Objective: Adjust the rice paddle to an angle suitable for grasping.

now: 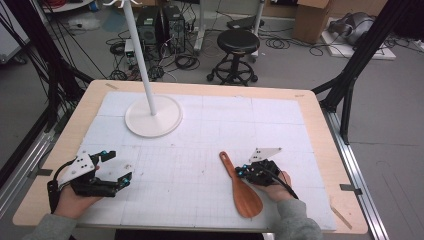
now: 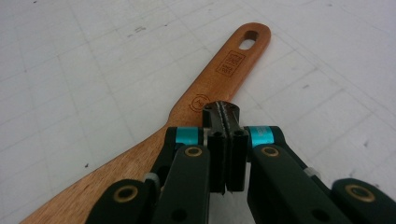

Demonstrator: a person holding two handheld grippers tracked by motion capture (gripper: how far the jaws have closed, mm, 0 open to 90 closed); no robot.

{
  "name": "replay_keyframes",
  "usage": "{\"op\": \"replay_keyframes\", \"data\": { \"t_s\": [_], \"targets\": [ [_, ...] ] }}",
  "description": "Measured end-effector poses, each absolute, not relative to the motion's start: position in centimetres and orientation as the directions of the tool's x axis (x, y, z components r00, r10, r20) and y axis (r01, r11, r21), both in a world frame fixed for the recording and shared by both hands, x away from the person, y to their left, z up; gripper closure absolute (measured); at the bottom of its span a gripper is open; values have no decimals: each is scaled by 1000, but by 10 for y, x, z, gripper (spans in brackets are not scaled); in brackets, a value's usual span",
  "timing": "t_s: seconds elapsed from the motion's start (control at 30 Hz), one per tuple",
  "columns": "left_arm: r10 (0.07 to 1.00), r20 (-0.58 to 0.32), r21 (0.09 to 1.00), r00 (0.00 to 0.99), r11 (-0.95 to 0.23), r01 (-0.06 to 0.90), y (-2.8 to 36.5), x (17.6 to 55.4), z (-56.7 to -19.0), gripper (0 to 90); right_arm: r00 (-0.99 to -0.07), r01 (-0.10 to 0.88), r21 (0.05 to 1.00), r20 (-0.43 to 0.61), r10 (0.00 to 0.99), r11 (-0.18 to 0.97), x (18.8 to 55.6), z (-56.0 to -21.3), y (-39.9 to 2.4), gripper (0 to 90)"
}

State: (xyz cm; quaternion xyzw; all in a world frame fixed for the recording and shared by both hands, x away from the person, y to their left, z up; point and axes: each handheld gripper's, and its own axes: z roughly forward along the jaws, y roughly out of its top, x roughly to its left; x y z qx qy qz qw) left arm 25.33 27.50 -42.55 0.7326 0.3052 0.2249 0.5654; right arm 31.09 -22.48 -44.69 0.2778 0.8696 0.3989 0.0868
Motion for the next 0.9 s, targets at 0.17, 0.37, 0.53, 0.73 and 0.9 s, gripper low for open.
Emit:
{"op": "replay_keyframes", "data": {
  "t_s": [0.17,0.37,0.53,0.73,0.9],
  "targets": [
    [698,-15,966,716,-176,192,276,253,-426,56,-846,399,737,68,528,545,312,-446,-215,893],
    [699,0,969,715,-176,172,276,250,-424,55,-862,381,735,63,503,561,313,-446,-205,893],
    [701,-6,968,714,-175,180,276,250,-425,56,-874,370,731,66,481,573,312,-445,-198,893],
    [703,-4,967,711,-178,181,277,249,-424,56,-892,341,724,48,450,600,310,-444,-185,893],
    [704,-5,967,710,-178,183,277,250,-425,56,-906,300,717,9,422,629,305,-443,-173,893]
  ]
}}
